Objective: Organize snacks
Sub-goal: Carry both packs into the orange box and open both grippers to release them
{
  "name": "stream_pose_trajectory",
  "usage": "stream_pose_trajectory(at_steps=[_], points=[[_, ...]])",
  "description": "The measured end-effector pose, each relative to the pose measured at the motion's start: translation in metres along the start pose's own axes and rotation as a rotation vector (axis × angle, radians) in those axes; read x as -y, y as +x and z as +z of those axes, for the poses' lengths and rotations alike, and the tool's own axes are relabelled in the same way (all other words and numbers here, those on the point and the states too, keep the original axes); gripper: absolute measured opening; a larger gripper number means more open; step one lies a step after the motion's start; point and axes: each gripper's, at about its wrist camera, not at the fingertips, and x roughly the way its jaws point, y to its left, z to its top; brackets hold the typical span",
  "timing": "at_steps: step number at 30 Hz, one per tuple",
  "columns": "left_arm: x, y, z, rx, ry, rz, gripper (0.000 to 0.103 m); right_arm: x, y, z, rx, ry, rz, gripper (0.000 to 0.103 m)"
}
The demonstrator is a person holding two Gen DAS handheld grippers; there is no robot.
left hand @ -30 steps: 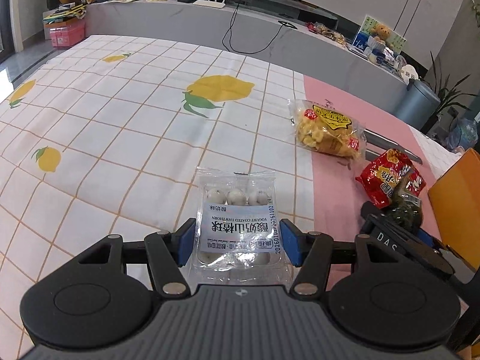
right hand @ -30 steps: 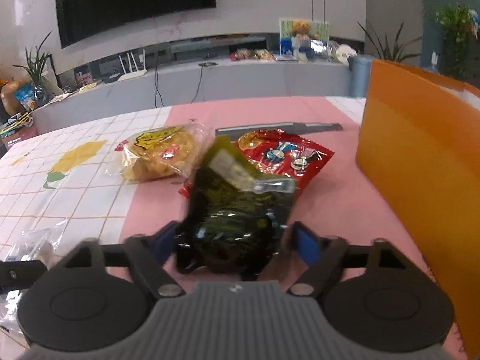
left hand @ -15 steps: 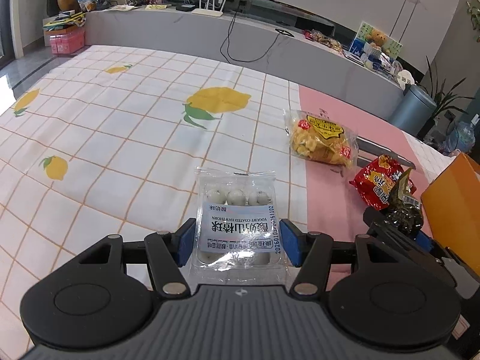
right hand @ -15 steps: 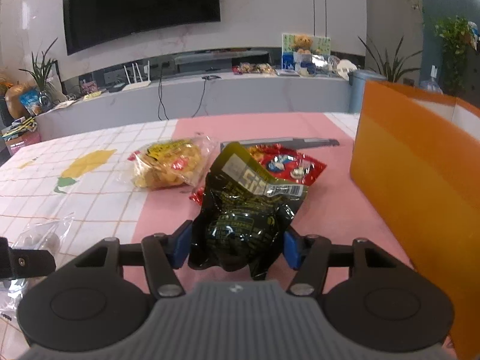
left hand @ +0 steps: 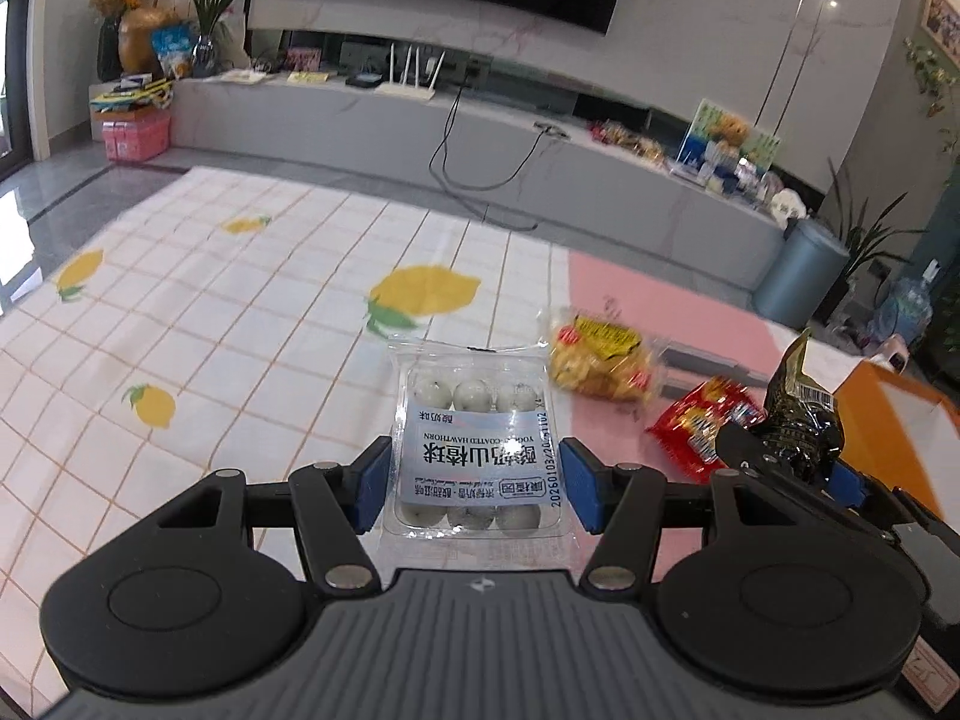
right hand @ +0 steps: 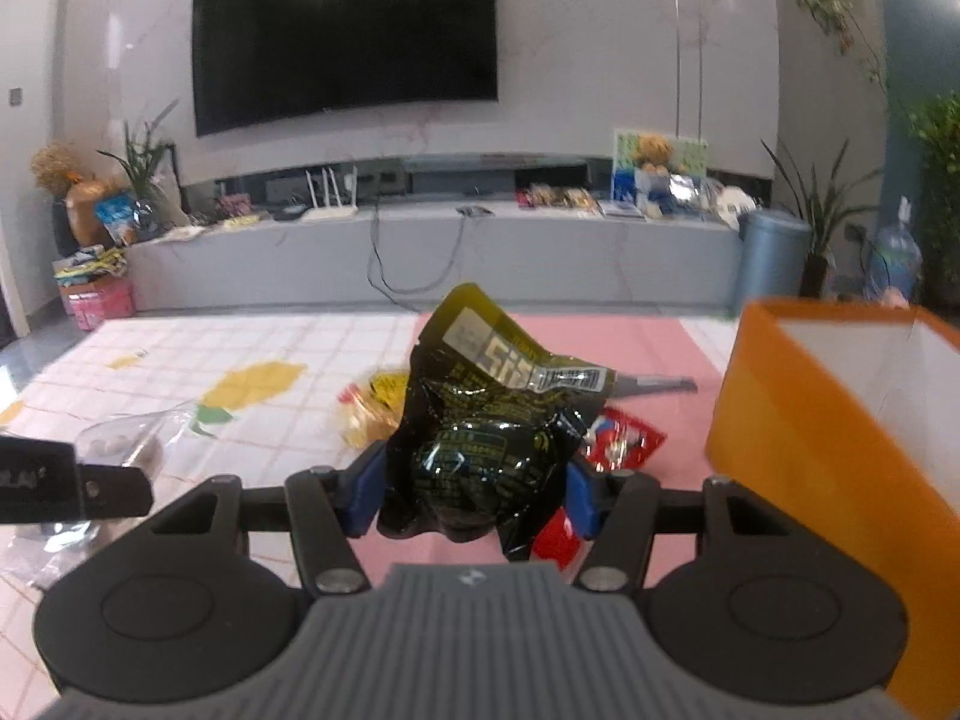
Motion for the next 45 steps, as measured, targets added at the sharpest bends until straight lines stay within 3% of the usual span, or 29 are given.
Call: stream_pose_trajectory(at_steps=[11,19,26,32,34,45], points=[[0.042,-0.055,0.015,0.102,0.036,-0.072,0.067,0.043,-0.067,0.039,0.093,0.093,0.098,0.057],[0.089,-0.075,0.022,0.113,0.044,-0.135,0.066,0.116,-0.115,0.067,0.184,0.161,0.057,0.057],[0.148,-0.079,0.032,0.094,0.052,-0.262,0.066,0.195,-0.123,0.089,0.178,0.042,-0.028,0.057],[0.232,-0.045,0.022,0.005,0.110,-0.328,0.066,0.284,-0.126,0.082,0.155,0.267,-0.014,0.057],[0.263,-0.027,0.015,-0.044,0.140,-0.346,0.066,0.302,-0.128,0.074,0.162,0.288,-0.017,0.057],[0.360,0.079,-0.031,-0.235,0.192,-0.271,0.066,0.369,-0.109,0.045,0.093,0.405,-0.007,0.057]])
